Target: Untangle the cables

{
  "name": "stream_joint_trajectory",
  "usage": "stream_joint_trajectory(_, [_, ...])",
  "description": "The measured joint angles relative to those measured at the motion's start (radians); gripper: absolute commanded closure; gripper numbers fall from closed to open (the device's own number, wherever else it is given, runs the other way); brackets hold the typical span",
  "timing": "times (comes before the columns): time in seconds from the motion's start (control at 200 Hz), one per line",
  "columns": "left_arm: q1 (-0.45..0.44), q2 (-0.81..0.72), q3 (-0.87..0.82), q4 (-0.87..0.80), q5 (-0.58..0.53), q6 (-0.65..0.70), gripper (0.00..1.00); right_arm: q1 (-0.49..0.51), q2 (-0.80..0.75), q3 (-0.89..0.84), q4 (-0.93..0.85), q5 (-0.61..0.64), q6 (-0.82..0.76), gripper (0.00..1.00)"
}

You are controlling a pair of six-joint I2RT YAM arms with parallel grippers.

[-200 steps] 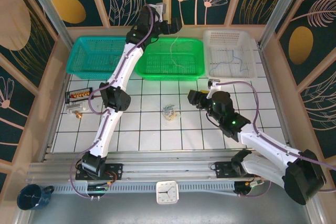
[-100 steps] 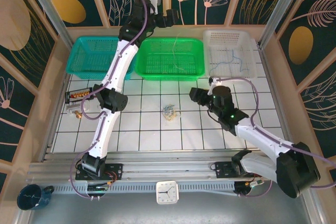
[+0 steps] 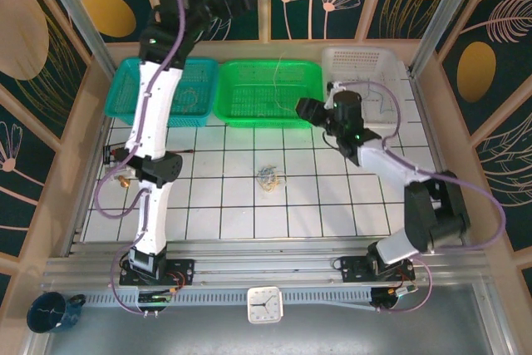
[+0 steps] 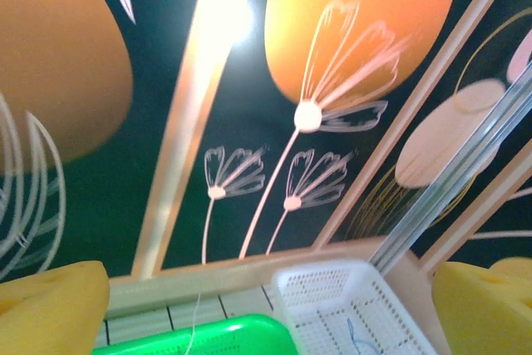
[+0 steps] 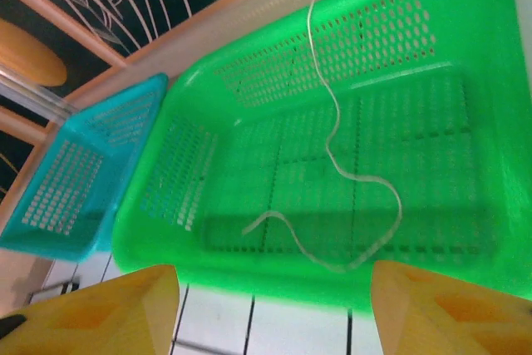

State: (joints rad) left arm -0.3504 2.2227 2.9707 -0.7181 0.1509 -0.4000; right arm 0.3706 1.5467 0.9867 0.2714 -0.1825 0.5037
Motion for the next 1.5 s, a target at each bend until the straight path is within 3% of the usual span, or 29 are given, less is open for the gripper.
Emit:
stream_joint_trajectory(0.165, [0.049, -0.158, -0.134, -0.015, -0.006, -0.005, 0.01, -0.039, 0.216, 0.221, 0.000, -0.056, 0.027, 0.41])
stream_joint_trajectory(0.405, [0.107, -0.450, -0.518, -0.031, -0.030, 0.000, 0.01, -0.082, 0.478, 0.505, -0.021, -0.107, 0.077, 0.44])
stream_joint_trajectory(0.57, [0.105, -0.677, -0.838, -0.007, -0.056, 0.027, 0.01, -0.090, 0.613, 0.673, -0.056, -0.113, 0.082, 0.45])
stream_joint_trajectory(0.801, [0.106, -0.972, -1.405, 0.179, -0.097, 0.032, 0.01, -0.102, 0.713, 0.795, -0.062, -0.139, 0.075, 0.47])
stream_joint_trajectory(1.126, [0.106, -1.075, -1.912, 0.502, -0.070, -0.048, 0.01, -0.122, 0.863, 1.025, -0.058, -0.190, 0.052, 0.47])
stream_joint_trajectory(1.501, [0.106, -1.083, -2.110, 0.726, 0.010, -0.122, 0.01, -0.120, 0.959, 1.120, -0.053, -0.233, 0.040, 0.47])
